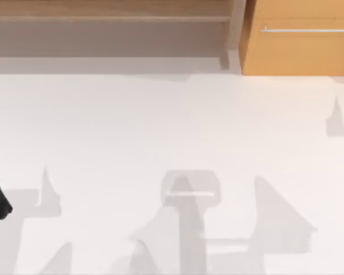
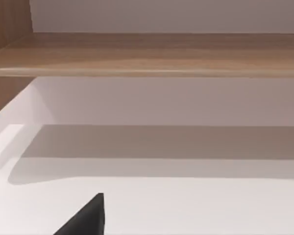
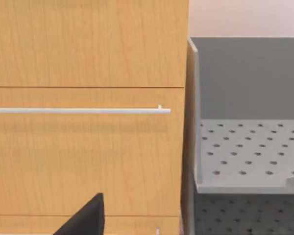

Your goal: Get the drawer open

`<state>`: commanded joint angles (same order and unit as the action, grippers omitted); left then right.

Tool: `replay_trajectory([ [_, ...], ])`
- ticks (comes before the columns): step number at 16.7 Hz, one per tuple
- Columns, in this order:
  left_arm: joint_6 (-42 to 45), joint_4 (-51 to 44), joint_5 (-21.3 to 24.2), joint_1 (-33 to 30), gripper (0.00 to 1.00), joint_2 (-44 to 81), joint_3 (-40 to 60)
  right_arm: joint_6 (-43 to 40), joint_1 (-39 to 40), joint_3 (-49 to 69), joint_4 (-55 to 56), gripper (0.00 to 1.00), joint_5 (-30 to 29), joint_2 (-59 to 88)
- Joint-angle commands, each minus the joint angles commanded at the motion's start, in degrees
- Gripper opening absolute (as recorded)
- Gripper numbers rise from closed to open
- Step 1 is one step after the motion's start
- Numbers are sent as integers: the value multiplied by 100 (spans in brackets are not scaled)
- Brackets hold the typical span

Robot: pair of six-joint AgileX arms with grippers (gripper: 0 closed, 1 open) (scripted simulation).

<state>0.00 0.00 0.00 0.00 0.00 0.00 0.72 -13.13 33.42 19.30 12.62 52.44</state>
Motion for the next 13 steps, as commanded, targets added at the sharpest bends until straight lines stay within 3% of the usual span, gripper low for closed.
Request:
replay_trajectory([
  [5, 0, 0, 0, 0, 100, 0, 0, 14, -279, 730, 425, 100, 276, 1164],
  [13, 0, 0, 0, 0, 100, 0, 0, -169, -204, 788, 554, 100, 238, 1307],
])
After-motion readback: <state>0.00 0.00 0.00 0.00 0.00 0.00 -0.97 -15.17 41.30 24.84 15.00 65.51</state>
